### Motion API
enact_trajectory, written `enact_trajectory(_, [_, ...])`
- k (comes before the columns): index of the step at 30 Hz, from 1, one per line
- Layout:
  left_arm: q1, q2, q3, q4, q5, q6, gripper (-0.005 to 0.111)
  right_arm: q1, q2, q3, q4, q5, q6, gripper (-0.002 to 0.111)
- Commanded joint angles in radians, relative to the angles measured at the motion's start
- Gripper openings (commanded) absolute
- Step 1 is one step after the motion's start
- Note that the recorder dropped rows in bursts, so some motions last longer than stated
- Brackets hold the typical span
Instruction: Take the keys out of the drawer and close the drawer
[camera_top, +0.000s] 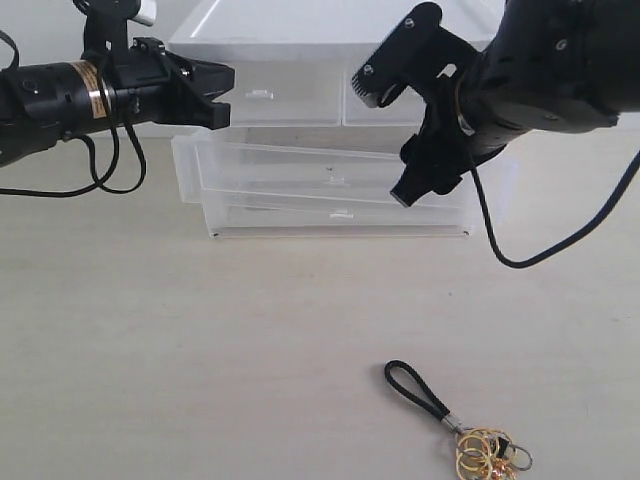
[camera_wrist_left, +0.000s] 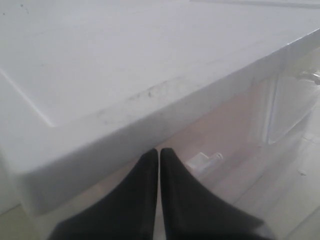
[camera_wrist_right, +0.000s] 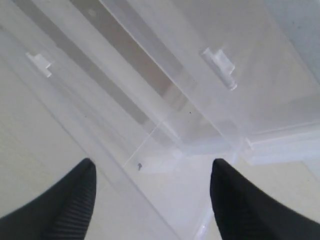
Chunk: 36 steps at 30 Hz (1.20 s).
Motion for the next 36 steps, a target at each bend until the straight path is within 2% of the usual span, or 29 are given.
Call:
enact_trajectory(1, [0.027, 0.033, -0.035, -0.199, 0.103, -0.012, 0.004, -0.014, -0.022, -0.022, -0.044, -0.006, 0.031, 0.047])
enact_trajectory(9, [0.027, 0.040, -0.035, -0.199, 0.096, -0.012, 0.004, -0.014, -0.022, -0.022, -0.040, -0.002, 0.033, 0.015])
enact_trajectory(15, [0.027, 0.040, -0.035, -0.199, 0.092, -0.012, 0.004, -0.014, -0.022, -0.022, 0.098, 0.085, -0.025, 0.014])
enact_trajectory(16, [0.027, 0.040, -0.035, -0.199, 0.092, -0.012, 0.004, -0.014, -0.024, -0.022, 0.139, 0.101, -0.059, 0.012])
enact_trajectory(18, [0.027, 0.040, -0.035, -0.199, 0.092, -0.012, 0.004, -0.010, -0.024, -0.022, 0.204, 0.109, -0.113, -0.001])
enact_trajectory(22, [0.027, 0.040, -0.035, -0.199, 0.092, -0.012, 0.004, 0.037, -0.033, 0.011, 0.229, 0.085, -0.078, 0.000])
enact_trajectory(25, [0.027, 0.040, -0.035, -0.199, 0.096, -0.012, 0.004, 0.082, -0.048, 0.074, 0.196, 0.011, 0.053, 0.000])
enact_trajectory(28, [0.027, 0.040, -0.035, -0.199, 0.096, -0.012, 0.004, 0.110, -0.073, 0.168, 0.042, -0.142, 0.318, 0.000])
enact_trajectory(31, [0.027, 0.040, -0.035, -0.199, 0.096, -0.012, 0.004, 0.115, -0.084, 0.253, -0.195, -0.229, 0.653, 0.000])
enact_trajectory(34, [0.027, 0.040, -0.035, -0.199, 0.096, -0.008, 0.004, 0.115, -0.078, 0.332, -0.486, -0.205, 1.016, 0.000])
enact_trajectory(36, [0.027, 0.040, -0.035, -0.199, 0.096, -0.008, 0.004, 0.115, -0.061, 0.381, -0.779, -0.149, 1.316, 0.000])
